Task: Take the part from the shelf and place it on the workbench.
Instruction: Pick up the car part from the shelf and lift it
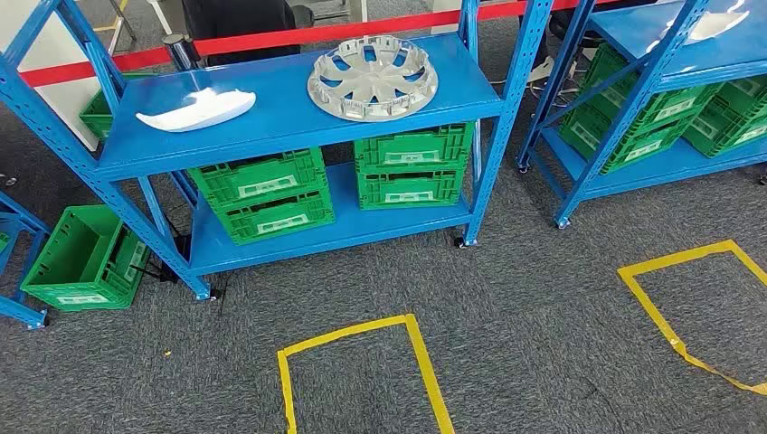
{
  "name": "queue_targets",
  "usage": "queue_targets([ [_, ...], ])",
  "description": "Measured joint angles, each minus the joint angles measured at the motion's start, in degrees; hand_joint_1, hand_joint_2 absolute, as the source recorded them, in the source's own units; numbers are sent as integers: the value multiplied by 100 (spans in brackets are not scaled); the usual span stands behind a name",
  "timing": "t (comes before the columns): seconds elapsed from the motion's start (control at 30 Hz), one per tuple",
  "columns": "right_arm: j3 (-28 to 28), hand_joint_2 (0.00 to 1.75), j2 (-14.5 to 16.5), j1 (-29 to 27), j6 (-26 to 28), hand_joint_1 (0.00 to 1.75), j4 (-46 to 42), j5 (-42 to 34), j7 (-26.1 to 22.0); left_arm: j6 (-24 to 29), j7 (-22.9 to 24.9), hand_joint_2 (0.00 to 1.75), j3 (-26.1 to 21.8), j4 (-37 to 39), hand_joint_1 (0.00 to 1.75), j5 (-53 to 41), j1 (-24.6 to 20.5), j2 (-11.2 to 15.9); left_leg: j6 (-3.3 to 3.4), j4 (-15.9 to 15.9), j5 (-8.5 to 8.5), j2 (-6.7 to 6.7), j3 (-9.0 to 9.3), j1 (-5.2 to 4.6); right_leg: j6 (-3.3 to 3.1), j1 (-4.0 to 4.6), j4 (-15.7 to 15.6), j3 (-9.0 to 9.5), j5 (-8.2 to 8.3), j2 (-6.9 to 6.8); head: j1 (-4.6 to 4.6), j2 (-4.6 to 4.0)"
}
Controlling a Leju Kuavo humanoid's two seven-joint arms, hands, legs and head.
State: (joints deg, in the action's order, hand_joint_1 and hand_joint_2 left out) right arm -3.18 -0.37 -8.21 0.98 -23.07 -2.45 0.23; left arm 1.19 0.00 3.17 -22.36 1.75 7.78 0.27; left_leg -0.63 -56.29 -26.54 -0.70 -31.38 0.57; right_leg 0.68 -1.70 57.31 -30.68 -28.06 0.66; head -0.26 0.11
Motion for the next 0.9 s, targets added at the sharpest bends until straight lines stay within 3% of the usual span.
queue_targets([
  [0.53, -1215, 0, -200, 322, 812, 0, 317, -1832, 186, 822, 127, 0, 1353, 5, 0, 1303, -515, 182, 4, -1, 4, 0, -2, -1, 0, 0, 0, 0, 1, 0, 0, 0],
  [0.77, -1707, 0, -367, 450, 1443, 0, 516, -2683, 37, 1107, 170, 0, 2033, 57, 0, 1872, -710, 262, 4, -1, 4, 0, -2, -1, 1, 0, 1, 2, 1, 0, 0, 0],
  [0.9, -1705, 175, -522, 459, 1837, 0, 470, -3178, -381, 1197, 141, 0, 2329, 110, 0, 2124, -742, 287, 4, -2, 4, 0, -4, -2, 1, -2, 1, 2, 1, 0, 0, 0],
])
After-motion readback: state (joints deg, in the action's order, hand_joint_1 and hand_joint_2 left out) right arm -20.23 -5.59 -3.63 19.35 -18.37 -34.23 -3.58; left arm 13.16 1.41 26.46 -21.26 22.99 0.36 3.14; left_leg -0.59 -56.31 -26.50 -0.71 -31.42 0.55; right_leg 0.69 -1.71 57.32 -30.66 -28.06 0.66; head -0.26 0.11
